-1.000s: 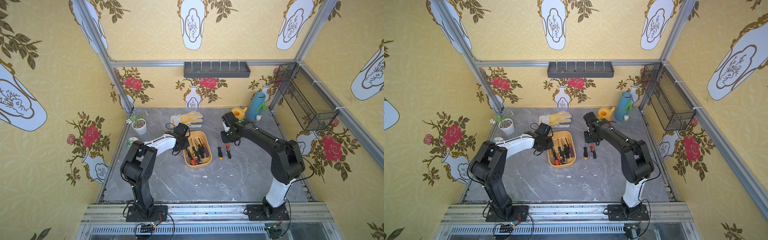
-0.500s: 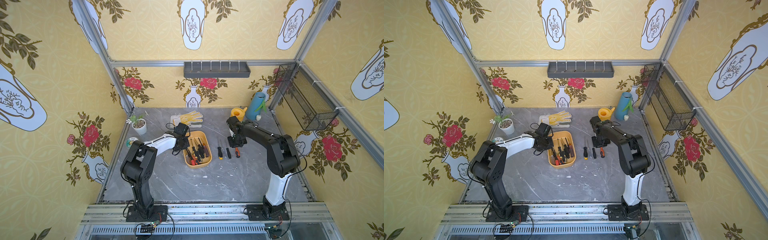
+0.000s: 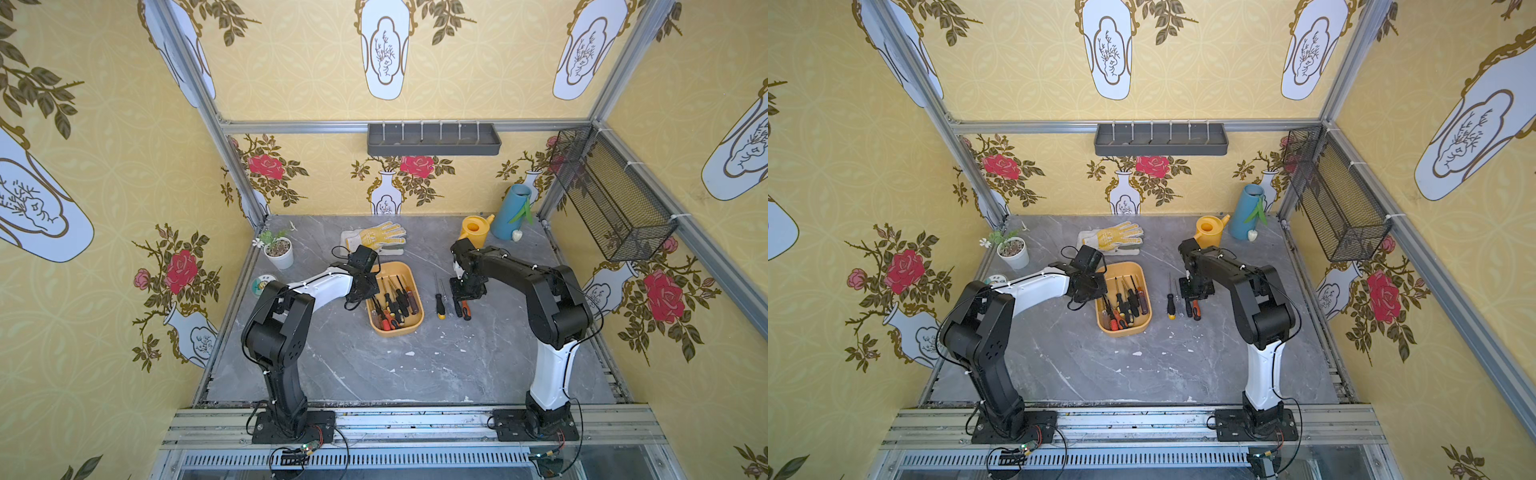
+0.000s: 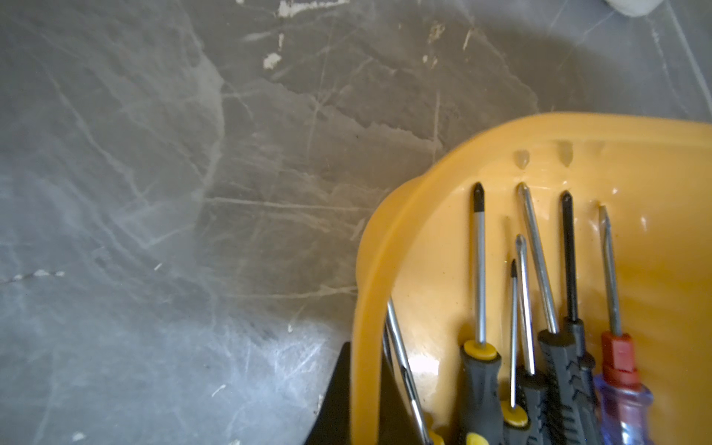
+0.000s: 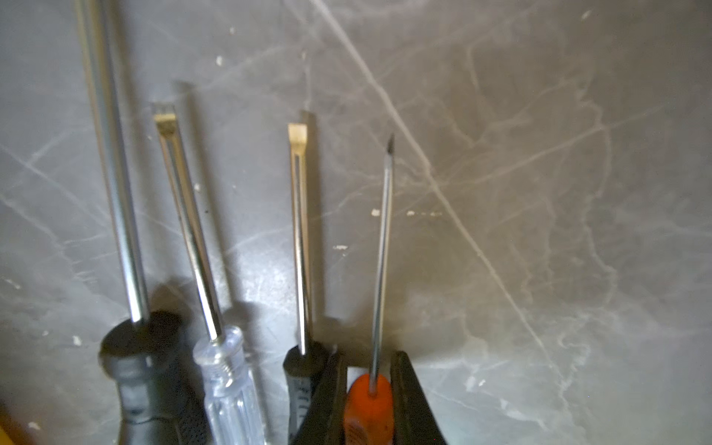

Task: Take out the screwdriver from the storage box
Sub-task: Place the screwdriver at the center of the board.

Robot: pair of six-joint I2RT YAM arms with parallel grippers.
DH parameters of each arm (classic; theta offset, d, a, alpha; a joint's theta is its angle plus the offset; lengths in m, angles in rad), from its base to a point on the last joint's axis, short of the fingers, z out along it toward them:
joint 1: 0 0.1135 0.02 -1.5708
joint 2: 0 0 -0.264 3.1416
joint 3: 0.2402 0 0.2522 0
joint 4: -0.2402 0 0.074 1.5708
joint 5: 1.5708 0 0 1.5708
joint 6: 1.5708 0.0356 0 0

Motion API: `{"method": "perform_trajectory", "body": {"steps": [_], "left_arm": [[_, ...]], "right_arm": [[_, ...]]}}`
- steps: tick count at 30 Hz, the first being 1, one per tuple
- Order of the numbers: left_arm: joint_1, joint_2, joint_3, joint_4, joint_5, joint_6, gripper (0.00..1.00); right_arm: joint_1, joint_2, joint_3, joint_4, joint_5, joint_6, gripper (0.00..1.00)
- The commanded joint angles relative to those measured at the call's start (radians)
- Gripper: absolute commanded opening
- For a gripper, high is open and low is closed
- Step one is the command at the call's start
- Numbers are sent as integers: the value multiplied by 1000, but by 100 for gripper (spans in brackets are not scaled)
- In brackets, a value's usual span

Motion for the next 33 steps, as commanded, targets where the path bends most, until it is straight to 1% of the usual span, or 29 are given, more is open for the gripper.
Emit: {"method": "perform_trajectory", "body": {"steps": [1, 5, 10, 13, 15, 18, 20, 24, 33], "left_arm": [[2, 18, -5, -49, -2, 6, 0], [1, 16, -8, -50, -2, 6, 0], [1, 15, -13, -49, -3, 5, 0], [1, 14, -13, -48, -3, 3, 0], [0, 13, -14, -48, -1, 3, 0], [1, 13, -12, -49, -1, 5, 0], [1, 14, -9, -49, -3, 6, 0], [1, 15, -7, -49, -1, 3, 0], [1, 10, -8, -49, 0, 1, 0]], "right_arm": [[8, 9, -6, 40, -47, 32, 0], [15, 9, -11, 51, -59, 46, 0], [28, -3, -15, 65, -71, 64, 5], [32, 0, -12, 62, -67, 68, 16], [33, -2, -9, 55, -60, 68, 19], [37, -22, -14, 57, -41, 70, 31], [38, -40, -19, 62, -30, 76, 37], [39, -57, -20, 65, -23, 76, 39], [57, -100, -1, 58, 25, 65, 47]]}}
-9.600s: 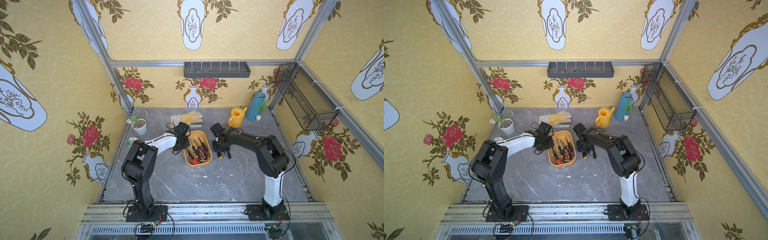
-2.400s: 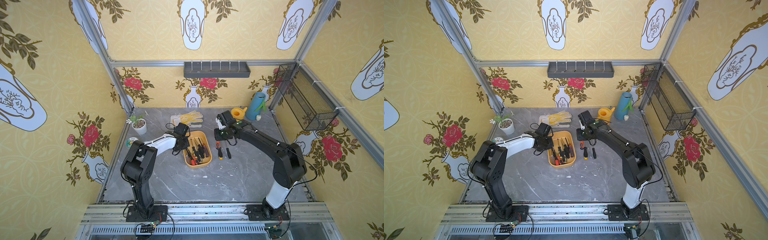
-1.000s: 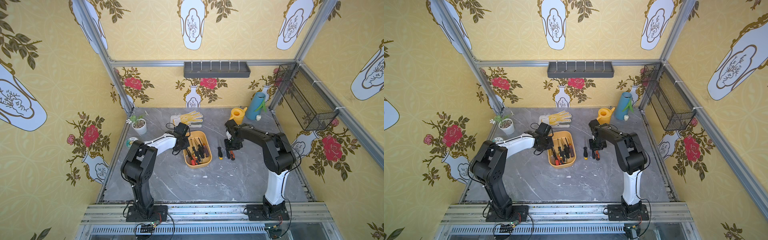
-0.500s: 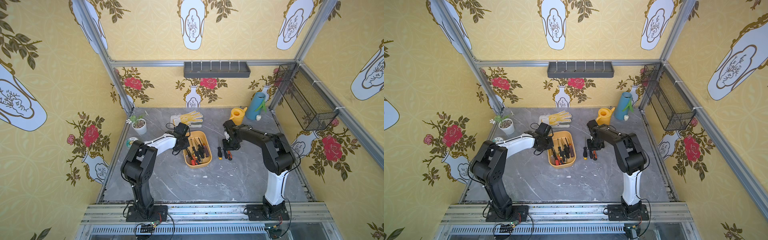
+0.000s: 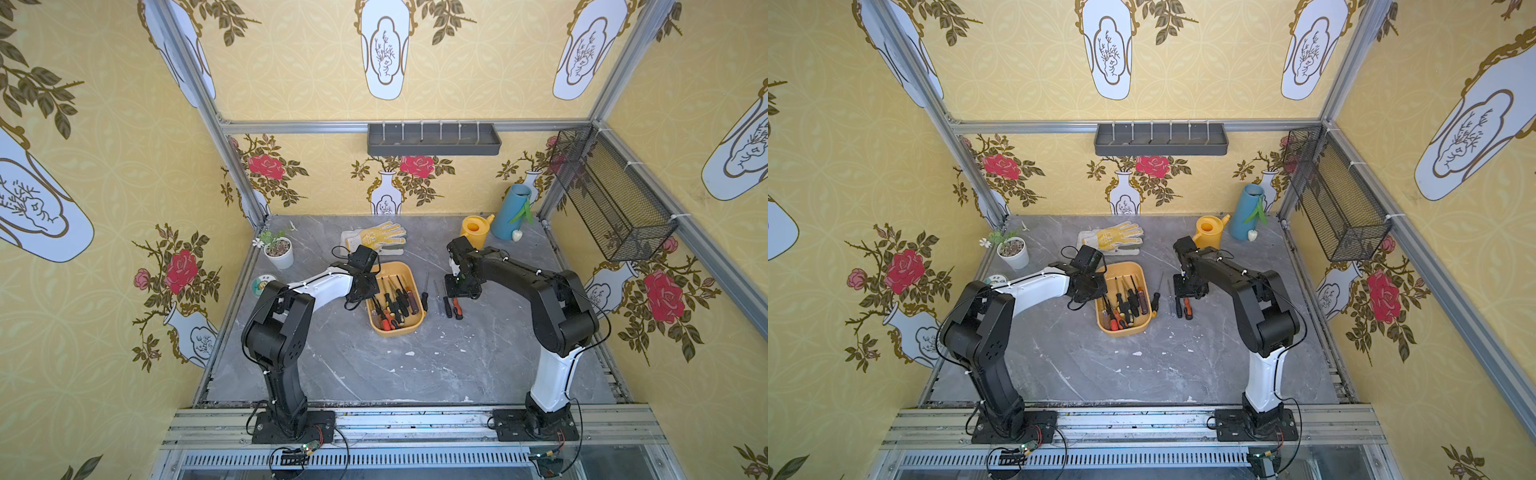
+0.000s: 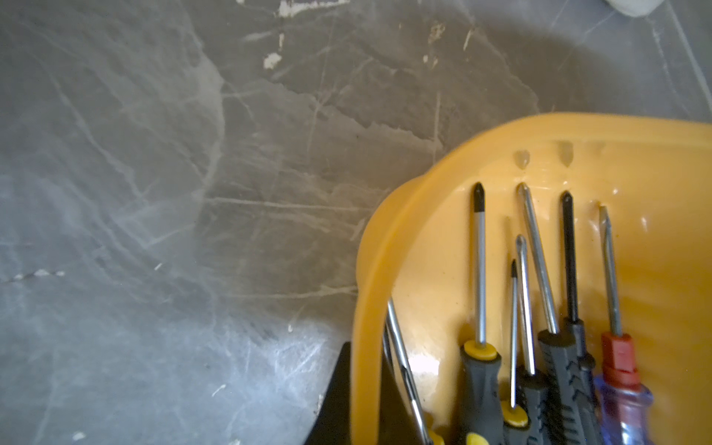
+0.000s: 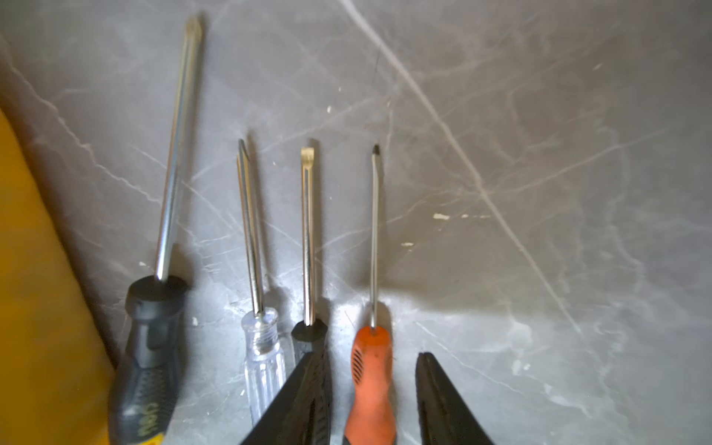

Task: Take out the screwdriver from the storage box
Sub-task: Place the screwdriver at the center of the board, then pick up the screwdriver from the storage box.

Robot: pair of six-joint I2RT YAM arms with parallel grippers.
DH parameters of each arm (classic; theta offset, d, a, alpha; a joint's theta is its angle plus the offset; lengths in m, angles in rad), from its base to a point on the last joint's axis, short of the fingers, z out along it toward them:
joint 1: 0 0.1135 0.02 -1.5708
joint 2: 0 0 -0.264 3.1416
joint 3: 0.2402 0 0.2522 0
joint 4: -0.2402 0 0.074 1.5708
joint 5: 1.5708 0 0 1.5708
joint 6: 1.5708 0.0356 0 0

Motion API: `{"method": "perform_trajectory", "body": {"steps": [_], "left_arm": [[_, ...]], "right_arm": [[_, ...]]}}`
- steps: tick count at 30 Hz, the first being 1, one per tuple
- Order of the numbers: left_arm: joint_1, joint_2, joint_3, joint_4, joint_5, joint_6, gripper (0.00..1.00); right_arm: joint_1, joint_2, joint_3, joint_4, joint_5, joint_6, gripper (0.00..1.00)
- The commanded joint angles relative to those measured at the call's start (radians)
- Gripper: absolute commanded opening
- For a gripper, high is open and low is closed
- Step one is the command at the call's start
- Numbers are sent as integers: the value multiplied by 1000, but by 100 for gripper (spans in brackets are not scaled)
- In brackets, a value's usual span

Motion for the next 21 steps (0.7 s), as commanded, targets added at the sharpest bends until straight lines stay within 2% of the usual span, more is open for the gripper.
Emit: {"method": "perform_trajectory", "body": {"steps": [1, 5, 11, 15, 21], "left_arm": [[1, 13, -7, -49, 1, 2, 0], [1, 16, -3, -50, 5, 0, 0], [1, 16, -3, -47, 6, 0, 0], [1, 16, -5, -46, 7, 2, 0], [1, 10, -10, -41, 7, 2, 0]], "right_arm": [[19, -23, 21, 7, 52, -16, 48], [74, -52, 45, 14, 140, -38, 58], [142, -95, 88, 47, 161, -60, 63], [184, -107, 117, 62, 129, -89, 64], [216, -113, 115, 122, -9, -87, 65]]}}
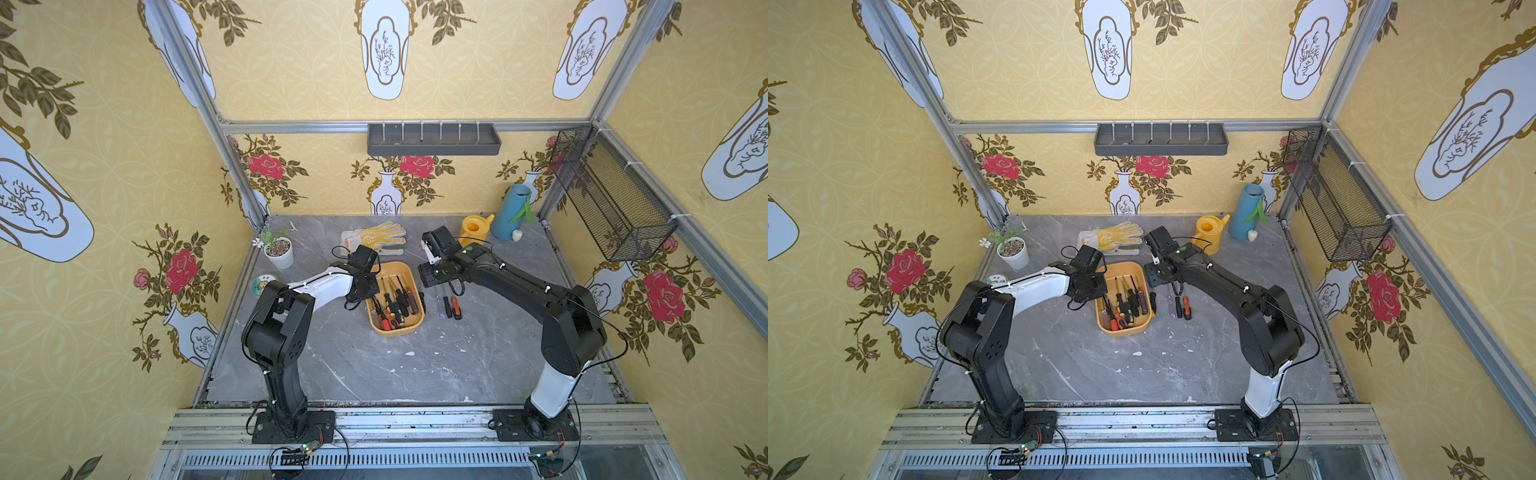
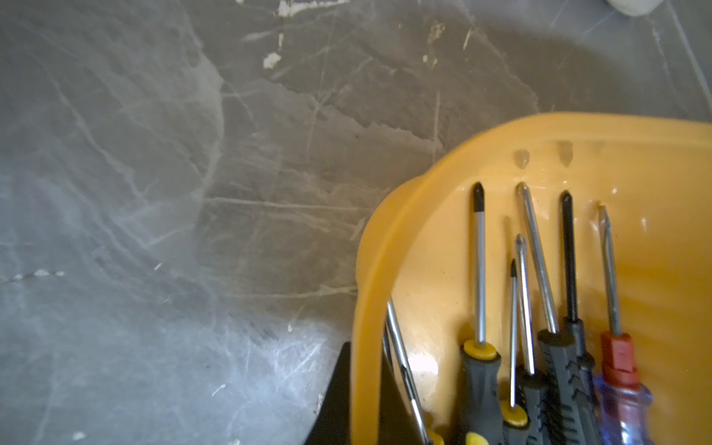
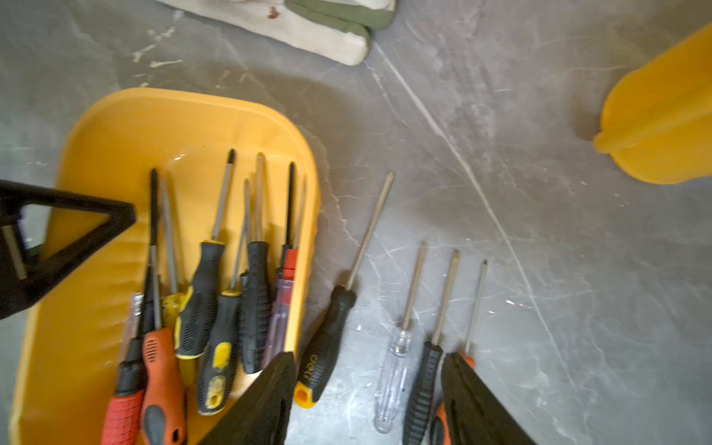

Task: Take out the screwdriver from the storage box
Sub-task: Pick up the screwdriver from the storage box.

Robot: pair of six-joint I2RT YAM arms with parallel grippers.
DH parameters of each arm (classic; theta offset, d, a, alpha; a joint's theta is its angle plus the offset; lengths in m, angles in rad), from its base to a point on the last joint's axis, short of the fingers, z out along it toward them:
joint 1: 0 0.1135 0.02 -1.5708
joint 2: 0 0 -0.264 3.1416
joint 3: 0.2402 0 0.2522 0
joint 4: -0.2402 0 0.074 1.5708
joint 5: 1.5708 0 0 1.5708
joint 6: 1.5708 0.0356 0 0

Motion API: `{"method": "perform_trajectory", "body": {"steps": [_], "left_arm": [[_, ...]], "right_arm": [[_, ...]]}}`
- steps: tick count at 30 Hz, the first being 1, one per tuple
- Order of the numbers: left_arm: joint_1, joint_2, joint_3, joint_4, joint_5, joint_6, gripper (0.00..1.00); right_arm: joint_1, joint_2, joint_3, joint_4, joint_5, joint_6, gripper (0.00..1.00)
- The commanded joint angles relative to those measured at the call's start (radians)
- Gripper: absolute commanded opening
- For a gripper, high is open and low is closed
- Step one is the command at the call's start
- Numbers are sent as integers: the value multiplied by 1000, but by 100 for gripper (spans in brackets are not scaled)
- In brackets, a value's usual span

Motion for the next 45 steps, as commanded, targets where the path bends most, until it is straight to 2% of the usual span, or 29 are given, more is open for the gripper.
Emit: {"method": "perform_trajectory", "body": {"steps": [1, 5, 14, 30, 45], "left_arm": [[1, 11, -11, -38, 7, 2, 0], [1, 10, -13, -38, 10, 2, 0], [1, 7, -19, -35, 7, 2, 0], [2, 4, -29, -34, -1, 5, 0], [2, 4, -28, -36, -5, 8, 0]], "right_arm": [[9, -4, -1, 63, -107, -5, 65], [39, 19, 20, 87, -166, -8, 64], [111, 112, 93, 43, -181, -40, 62], [121, 254, 128, 2, -181, 0, 48], [122, 362, 198, -69, -120, 18, 40]]}}
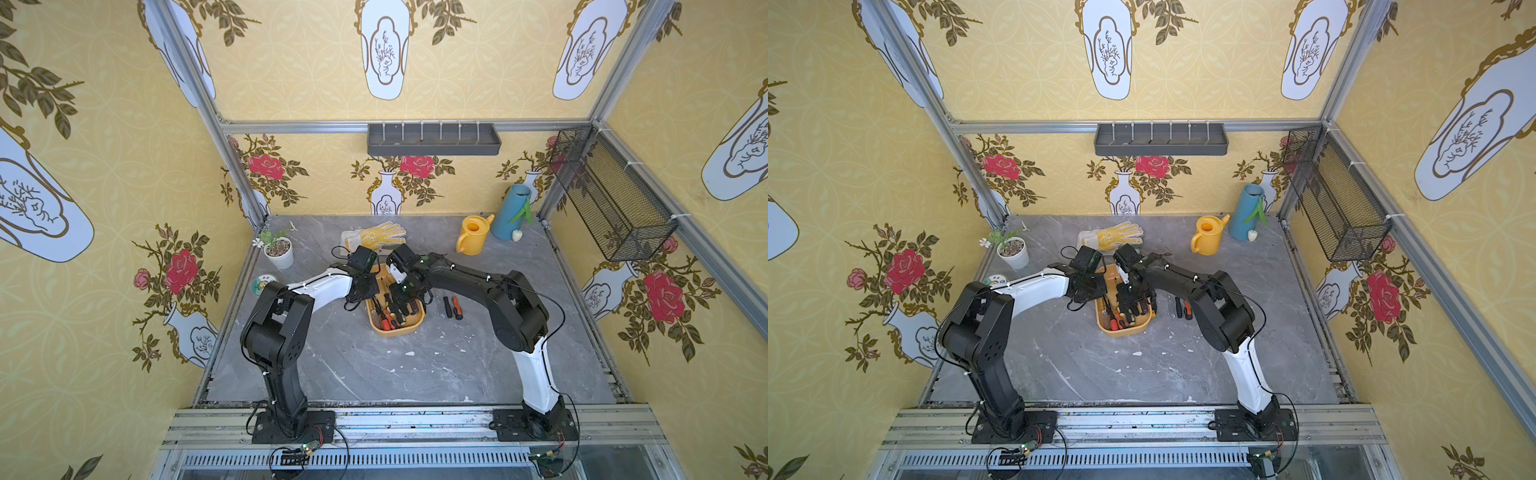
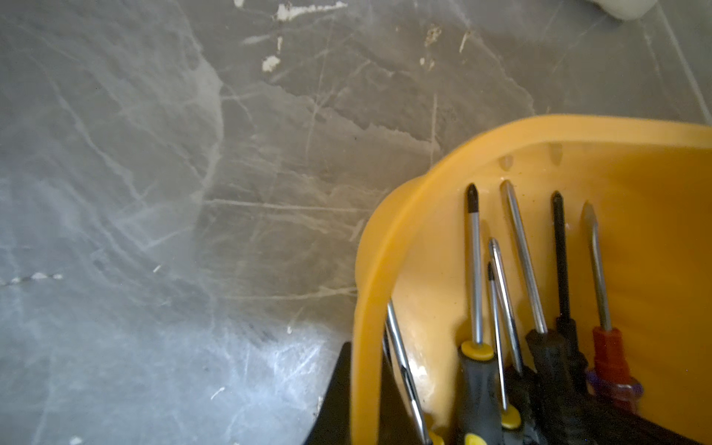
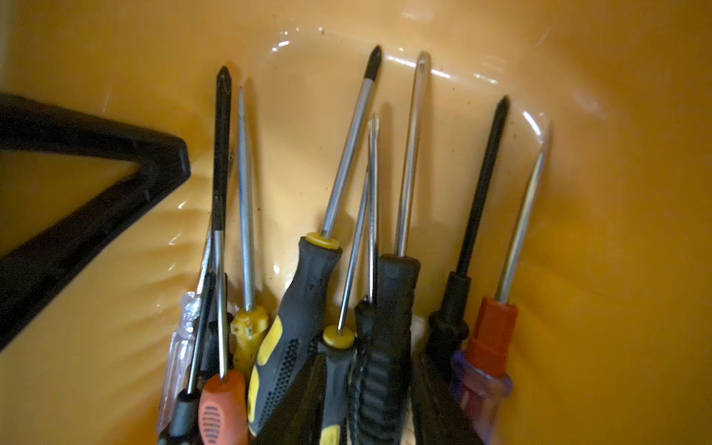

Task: Take out the screwdriver from the storage box
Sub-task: Pick up the screwdriver from the storage box.

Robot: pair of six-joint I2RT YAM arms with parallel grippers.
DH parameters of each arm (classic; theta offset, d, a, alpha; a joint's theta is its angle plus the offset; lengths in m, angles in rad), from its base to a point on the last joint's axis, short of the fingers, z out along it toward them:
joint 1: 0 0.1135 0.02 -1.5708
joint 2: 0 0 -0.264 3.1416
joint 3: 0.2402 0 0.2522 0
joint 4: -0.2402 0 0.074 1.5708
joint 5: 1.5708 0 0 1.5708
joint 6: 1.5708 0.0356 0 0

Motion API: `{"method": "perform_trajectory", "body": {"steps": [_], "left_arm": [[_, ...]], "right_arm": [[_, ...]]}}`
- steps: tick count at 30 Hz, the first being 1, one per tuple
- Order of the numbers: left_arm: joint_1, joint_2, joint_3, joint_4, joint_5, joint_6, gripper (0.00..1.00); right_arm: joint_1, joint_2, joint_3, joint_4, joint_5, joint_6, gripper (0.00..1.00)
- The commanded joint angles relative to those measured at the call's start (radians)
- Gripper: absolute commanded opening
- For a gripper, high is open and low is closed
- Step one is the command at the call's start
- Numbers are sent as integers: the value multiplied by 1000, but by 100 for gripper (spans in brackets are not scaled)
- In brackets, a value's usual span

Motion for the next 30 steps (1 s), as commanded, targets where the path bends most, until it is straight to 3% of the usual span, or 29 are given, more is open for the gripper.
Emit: {"method": "perform_trajectory", "body": {"steps": [1, 18, 30], "left_arm": [[1, 12, -10, -58, -9, 5, 0], [1, 22, -6, -54, -5, 4, 0], [1, 21, -13, -49, -4, 2, 0]], "right_arm": [[0, 21, 21, -56, 42, 11, 39], [9, -12, 19, -47, 103, 15, 10], [9, -68, -14, 0, 97, 32, 0]]}}
